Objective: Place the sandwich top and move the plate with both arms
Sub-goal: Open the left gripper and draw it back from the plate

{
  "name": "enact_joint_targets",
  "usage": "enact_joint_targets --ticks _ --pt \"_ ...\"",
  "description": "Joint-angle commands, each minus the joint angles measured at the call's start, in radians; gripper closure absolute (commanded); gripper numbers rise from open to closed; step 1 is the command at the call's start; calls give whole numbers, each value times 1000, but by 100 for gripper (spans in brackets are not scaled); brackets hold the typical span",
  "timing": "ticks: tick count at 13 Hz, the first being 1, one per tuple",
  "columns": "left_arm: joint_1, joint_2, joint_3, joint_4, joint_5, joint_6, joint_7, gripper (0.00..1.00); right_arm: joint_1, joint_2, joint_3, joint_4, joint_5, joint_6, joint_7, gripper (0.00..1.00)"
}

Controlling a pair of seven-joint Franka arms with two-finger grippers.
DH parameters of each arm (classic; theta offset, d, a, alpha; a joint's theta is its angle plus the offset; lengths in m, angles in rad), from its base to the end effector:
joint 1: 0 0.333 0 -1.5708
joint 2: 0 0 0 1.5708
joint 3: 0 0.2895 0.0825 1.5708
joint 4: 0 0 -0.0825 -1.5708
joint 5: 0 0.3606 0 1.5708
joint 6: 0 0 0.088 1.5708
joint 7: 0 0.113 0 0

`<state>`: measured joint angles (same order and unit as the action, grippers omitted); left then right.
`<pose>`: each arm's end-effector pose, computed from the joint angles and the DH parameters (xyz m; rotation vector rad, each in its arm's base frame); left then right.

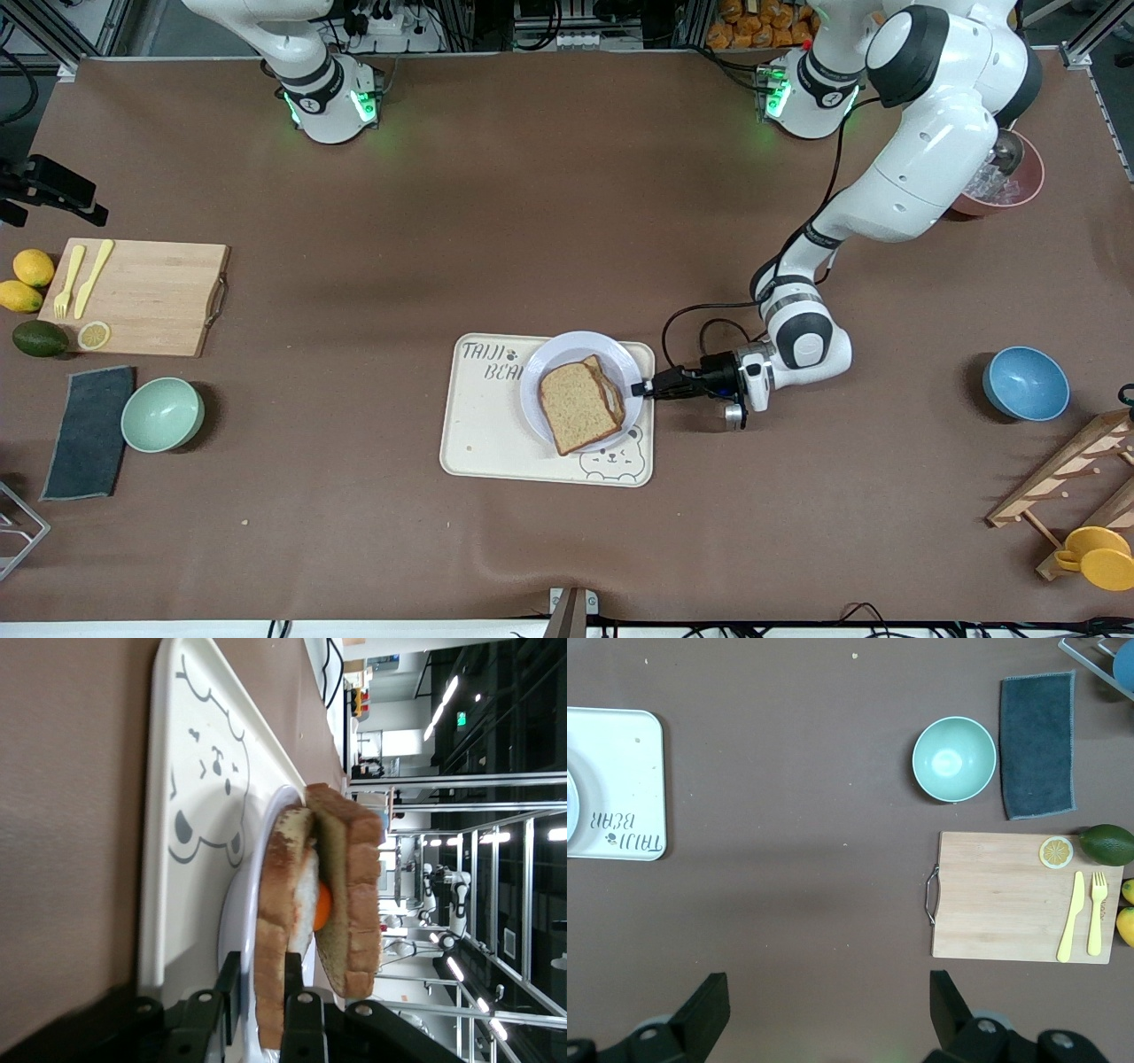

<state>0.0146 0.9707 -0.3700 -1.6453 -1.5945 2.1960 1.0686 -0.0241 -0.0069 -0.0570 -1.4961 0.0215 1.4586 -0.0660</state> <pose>0.5806 -0.2406 0.0841 1.7939 0.0950 0.1253 0.5162 -0.0394 0.6191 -3.1172 0.0203 0.0451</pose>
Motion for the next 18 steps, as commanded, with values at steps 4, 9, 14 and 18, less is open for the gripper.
enact_joint_targets --ticks 4,9,14,18 --pt "30 -26 14 -8 94 -13 -85 76 -11 8 5 22 0 -6 -5 0" --pt "93 -128 14 -22 269 -65 -306 76 -11 8 5 22 0 -6 -5 0" --pt "197 -269 14 -18 502 -162 -497 80 -11 8 5 20 2 -6 -5 0" --pt "243 -427 16 1 752 -183 -787 87 -10 10 5 20 2 -6 -5 0"
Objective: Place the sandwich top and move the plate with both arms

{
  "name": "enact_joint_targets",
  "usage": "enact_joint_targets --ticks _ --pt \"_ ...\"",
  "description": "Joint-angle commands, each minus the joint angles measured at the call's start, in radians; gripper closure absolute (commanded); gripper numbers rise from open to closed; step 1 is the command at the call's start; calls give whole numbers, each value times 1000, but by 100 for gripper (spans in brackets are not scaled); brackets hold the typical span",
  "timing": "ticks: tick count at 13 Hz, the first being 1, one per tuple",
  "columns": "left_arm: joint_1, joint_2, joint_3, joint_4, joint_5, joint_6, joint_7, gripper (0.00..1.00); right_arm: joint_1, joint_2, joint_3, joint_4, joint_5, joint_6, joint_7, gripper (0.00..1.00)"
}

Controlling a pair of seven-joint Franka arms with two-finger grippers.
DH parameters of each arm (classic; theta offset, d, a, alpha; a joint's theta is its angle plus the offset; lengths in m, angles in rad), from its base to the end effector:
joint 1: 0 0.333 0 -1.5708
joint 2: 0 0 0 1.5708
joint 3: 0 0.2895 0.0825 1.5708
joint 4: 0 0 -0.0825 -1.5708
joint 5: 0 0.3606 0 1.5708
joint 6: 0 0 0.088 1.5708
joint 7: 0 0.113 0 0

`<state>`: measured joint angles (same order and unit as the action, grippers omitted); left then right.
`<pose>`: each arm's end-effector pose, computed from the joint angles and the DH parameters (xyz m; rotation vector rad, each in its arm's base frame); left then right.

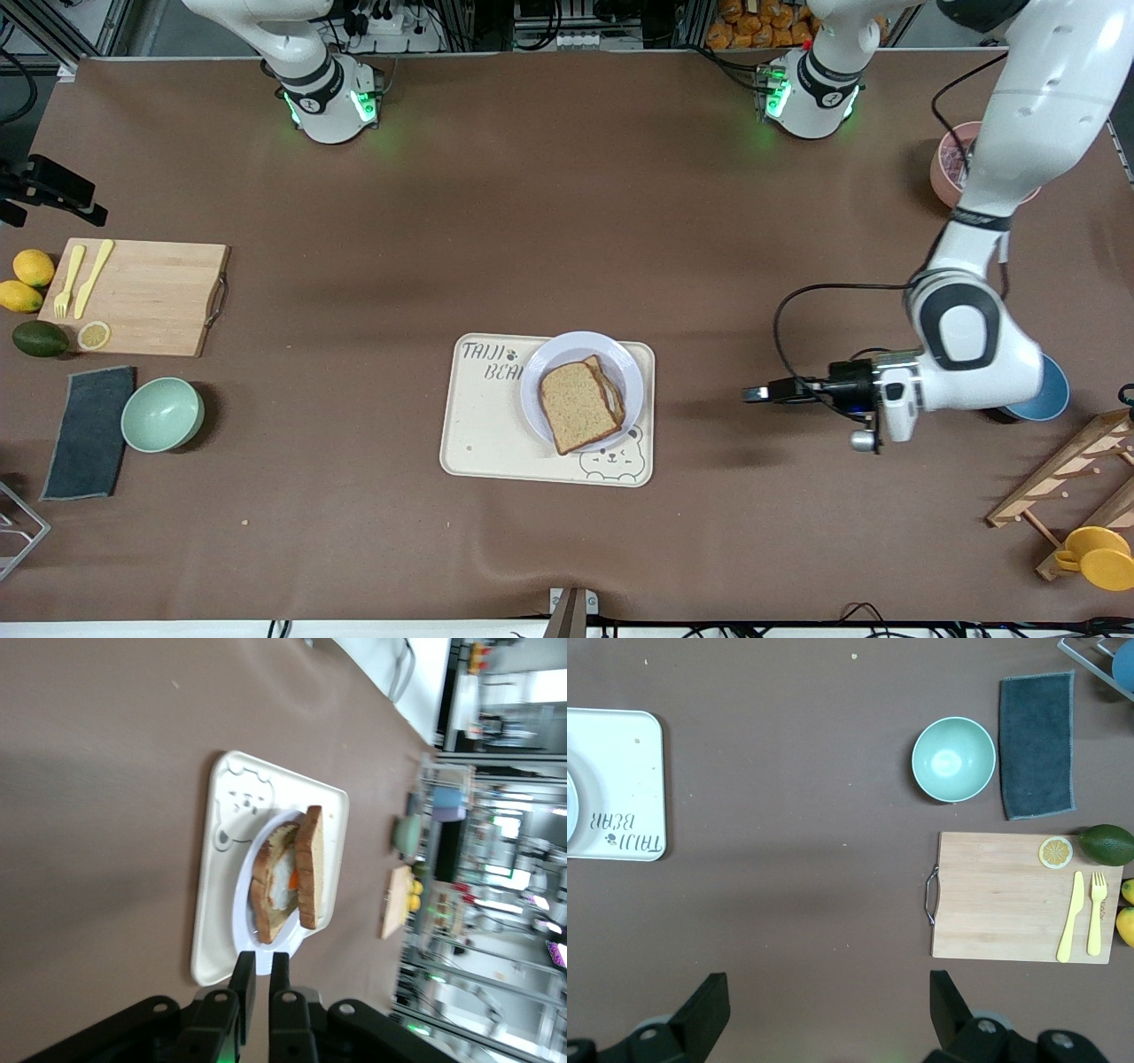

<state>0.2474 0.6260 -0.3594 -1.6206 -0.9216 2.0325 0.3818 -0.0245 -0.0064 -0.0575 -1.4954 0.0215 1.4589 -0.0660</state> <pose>0.6453 -0.0928 0.2797 2.1379 0.0924 -0.0643 0.5163 -0.0399 0.6191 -3.1173 0.0217 0.0443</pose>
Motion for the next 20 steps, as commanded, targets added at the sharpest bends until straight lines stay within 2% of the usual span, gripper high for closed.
enact_joint_targets --ticks 1,5,7,9,11,12,13,14,15,16,18,20 --pt "12 -119 8 -22 116 -34 -169 87 -9 10 5 21 2 -6 -5 0" --pt "21 -265 -2 -21 399 -86 -416 87 -9 10 5 20 2 -6 -5 0" --pt "7 -356 -10 -12 566 -161 -539 86 -9 10 5 21 2 -6 -5 0" --pt "-10 -408 -38 17 746 -234 -564 86 -8 10 5 21 2 -6 -5 0" --pt "-8 -440 -55 34 843 -262 -551 84 -8 10 5 20 2 -6 -5 0" --pt "-8 -451 -58 53 872 -279 -551 79 -8 10 5 20 2 -5 -5 0" --pt "-5 -451 -58 89 901 -316 -551 70 -8 10 5 20 2 -2 -5 0" --pt "0 -450 -49 131 911 -355 -551 48 -8 10 5 20 2 -2 -5 0" --pt "4 -450 -44 163 926 -395 -551 20 -8 10 5 20 2 -2 -5 0" --pt "4 -451 -44 174 958 -425 -551 0 -8 10 5 20 2 -2 -5 0" --pt "4 -468 -42 174 1015 -465 -551 0 -6 10 5 20 2 -2 -5 0" --pt "6 -491 -33 174 1024 -476 -552 0 -6 10 5 20 2 -2 -5 0"
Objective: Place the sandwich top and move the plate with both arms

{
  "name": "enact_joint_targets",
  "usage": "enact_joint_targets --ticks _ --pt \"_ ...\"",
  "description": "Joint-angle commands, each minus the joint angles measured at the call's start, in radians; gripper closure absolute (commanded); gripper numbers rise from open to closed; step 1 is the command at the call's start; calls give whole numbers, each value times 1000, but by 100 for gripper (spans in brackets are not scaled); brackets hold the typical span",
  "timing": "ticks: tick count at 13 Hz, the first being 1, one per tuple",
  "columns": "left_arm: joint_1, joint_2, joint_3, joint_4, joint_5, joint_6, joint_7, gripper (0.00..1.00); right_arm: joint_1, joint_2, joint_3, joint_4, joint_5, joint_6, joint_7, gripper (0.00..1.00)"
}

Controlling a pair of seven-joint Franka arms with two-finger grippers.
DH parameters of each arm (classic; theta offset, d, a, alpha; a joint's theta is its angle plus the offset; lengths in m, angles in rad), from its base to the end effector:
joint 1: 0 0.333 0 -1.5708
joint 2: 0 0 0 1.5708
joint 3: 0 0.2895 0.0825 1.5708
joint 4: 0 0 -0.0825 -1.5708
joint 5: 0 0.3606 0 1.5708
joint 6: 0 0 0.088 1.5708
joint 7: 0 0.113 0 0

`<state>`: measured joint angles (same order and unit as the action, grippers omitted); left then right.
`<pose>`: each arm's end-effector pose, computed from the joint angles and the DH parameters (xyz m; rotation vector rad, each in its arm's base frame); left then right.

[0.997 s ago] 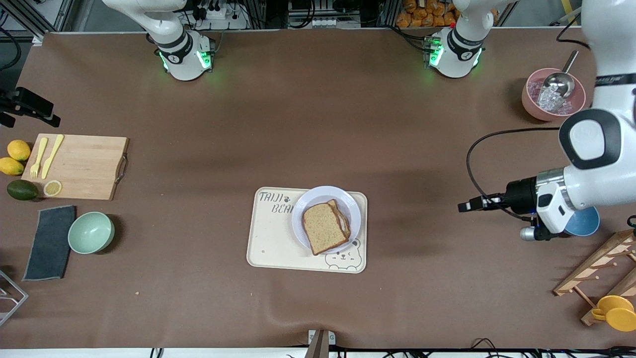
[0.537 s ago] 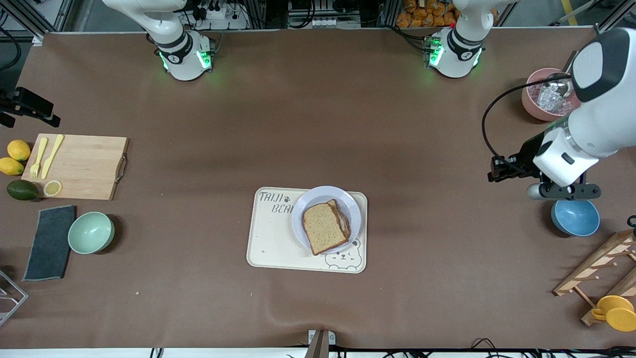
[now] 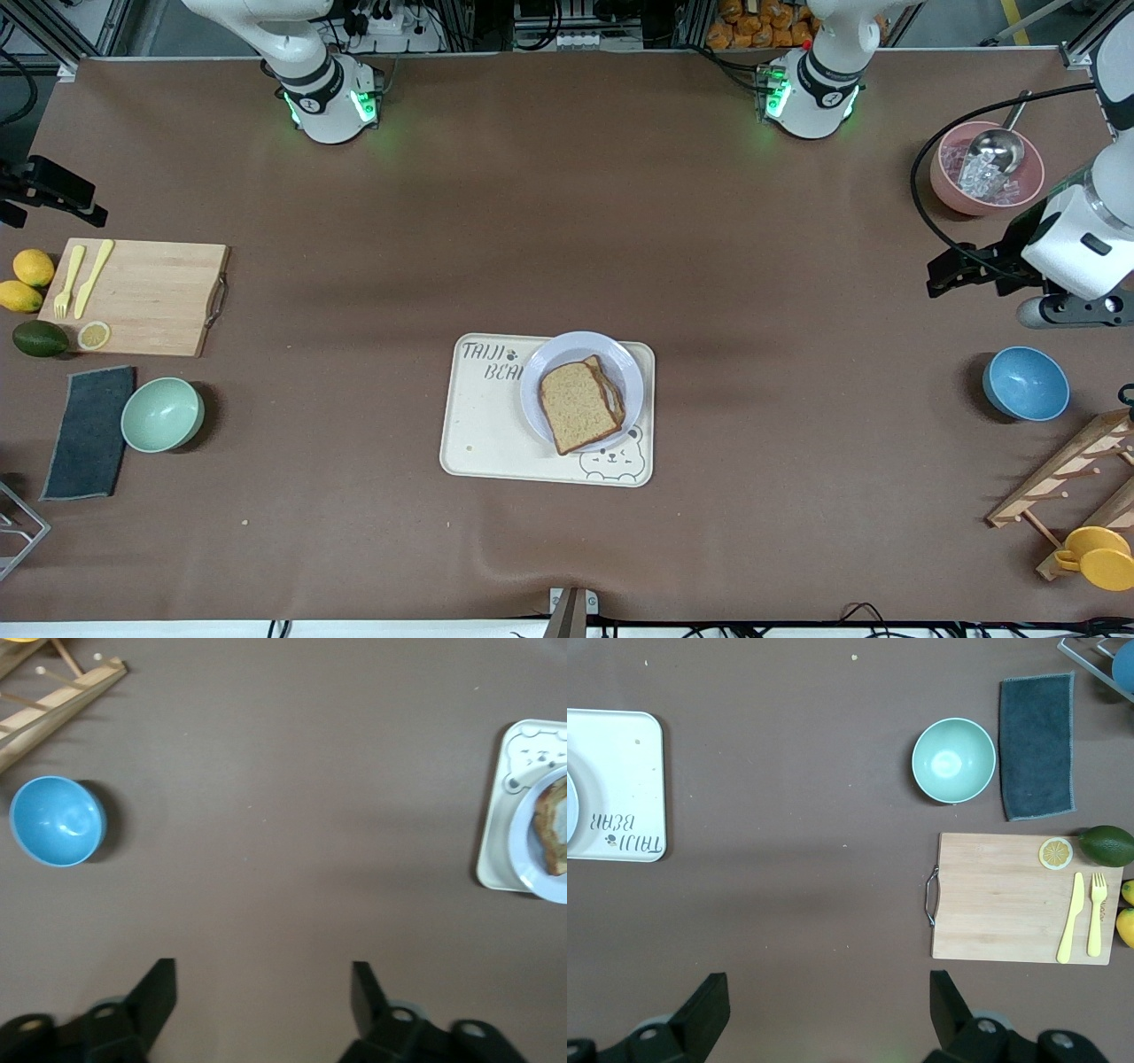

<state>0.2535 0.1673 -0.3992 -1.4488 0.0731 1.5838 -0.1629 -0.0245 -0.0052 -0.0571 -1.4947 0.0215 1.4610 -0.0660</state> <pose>0.5725 -0.0578 0.5618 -3.1302 -0.0312 0.0279 0.5169 -0.0397 0.6190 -3.1175 0.0211 0.0418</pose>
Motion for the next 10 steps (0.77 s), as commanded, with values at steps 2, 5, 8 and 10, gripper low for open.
enact_joint_targets --ticks 2,5,8,10 --pt "0 -35 31 4 28 -25 -4 0 -6 8 5 19 2 -4 -5 0" --pt "-4 -37 27 4 16 -25 -3 0 -6 8 5 19 2 -4 -5 0" --pt "-5 -97 22 1 16 -27 -4 0 -6 10 5 19 2 -1 -5 0" --pt "-10 -146 33 -12 14 -27 3 0 -5 10 5 19 2 -1 -5 0"
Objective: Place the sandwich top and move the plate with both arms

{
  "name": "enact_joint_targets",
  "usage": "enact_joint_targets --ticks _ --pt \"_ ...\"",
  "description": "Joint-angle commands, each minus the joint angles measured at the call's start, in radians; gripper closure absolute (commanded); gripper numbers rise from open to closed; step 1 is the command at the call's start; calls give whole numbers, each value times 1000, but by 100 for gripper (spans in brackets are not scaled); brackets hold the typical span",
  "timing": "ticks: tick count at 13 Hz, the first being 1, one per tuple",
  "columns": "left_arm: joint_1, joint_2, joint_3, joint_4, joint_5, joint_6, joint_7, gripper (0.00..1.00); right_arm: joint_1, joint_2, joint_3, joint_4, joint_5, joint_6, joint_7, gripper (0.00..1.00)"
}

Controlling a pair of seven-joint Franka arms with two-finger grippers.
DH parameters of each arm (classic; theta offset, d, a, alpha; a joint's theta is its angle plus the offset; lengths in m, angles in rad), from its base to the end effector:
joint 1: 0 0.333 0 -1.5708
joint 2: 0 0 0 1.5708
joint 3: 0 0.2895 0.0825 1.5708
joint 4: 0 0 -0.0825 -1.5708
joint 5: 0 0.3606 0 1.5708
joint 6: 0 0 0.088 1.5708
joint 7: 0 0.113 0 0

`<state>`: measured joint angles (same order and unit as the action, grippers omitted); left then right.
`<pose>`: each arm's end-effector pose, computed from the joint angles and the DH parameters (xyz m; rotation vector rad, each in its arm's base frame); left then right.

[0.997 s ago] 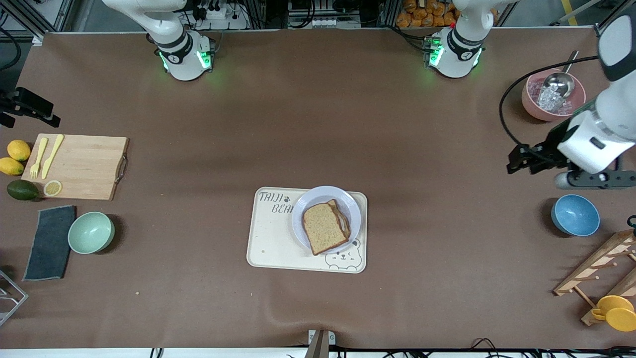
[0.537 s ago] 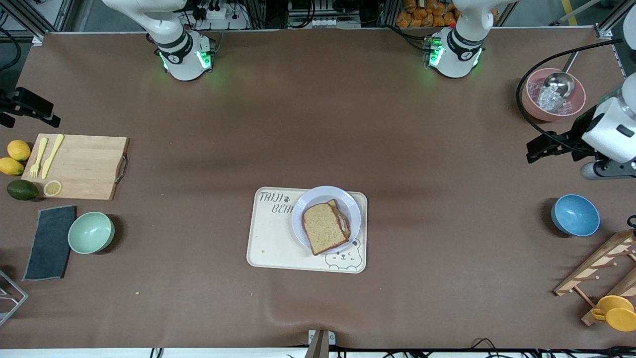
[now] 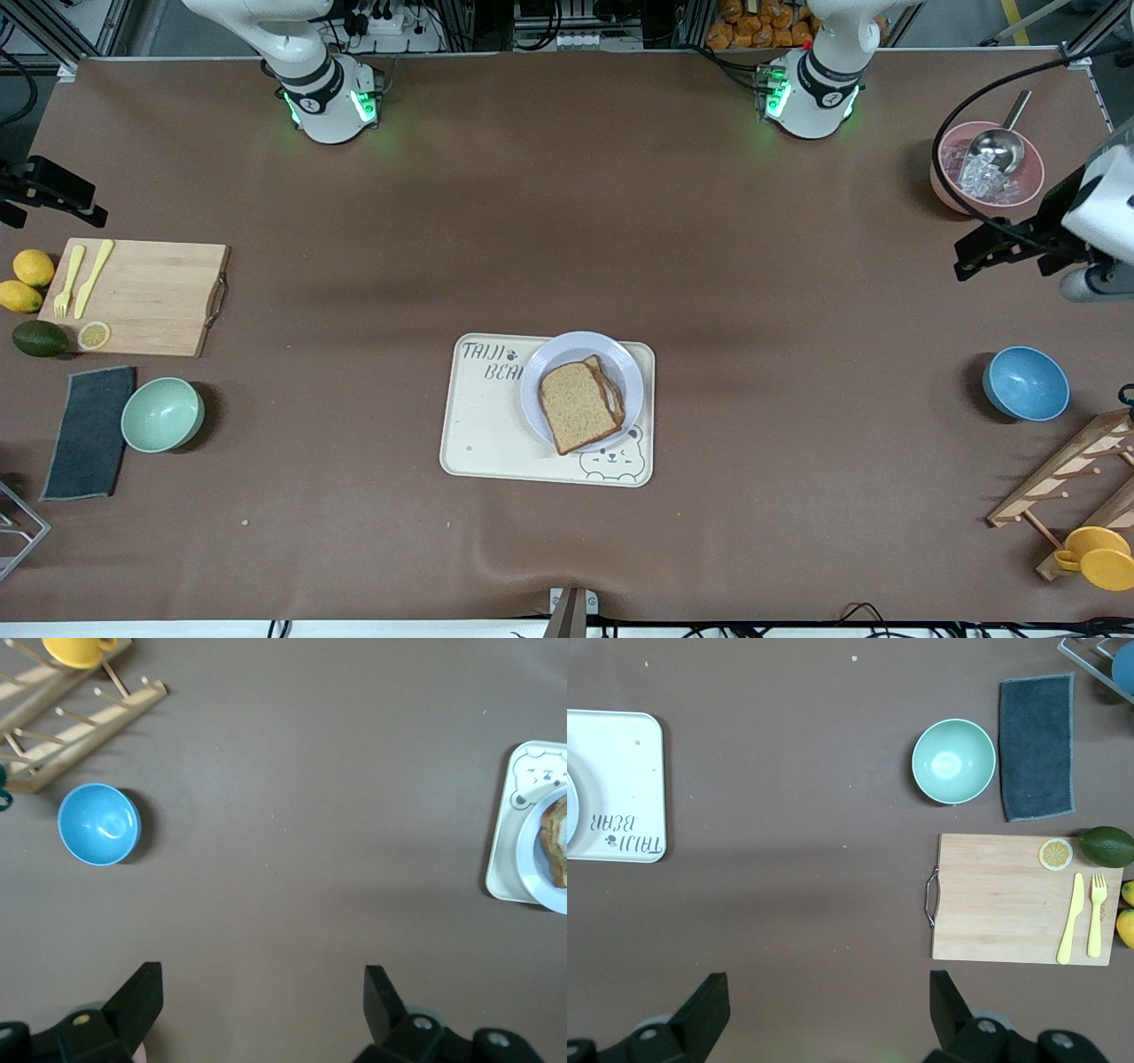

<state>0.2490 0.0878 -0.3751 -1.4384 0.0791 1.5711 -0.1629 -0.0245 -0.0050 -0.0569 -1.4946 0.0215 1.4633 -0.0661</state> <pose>0.5533 -0.0515 0.6070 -3.1005 -0.0635 -0.0886 0.5173 -0.0397 0.6191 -3.1177 0.0207 0.0384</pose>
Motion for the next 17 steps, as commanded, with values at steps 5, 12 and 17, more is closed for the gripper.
enact_joint_targets --ticks 5,12,17 --pt "-169 -115 229 -45 -44 -63 8 0 -5 13 5 19 2 -3 -5 0" --pt "-166 -94 229 -45 -53 -63 9 0 -5 13 5 19 2 -3 -5 0" --pt "-166 -89 236 -30 -53 -63 22 0 -5 13 5 19 2 -3 -5 0"
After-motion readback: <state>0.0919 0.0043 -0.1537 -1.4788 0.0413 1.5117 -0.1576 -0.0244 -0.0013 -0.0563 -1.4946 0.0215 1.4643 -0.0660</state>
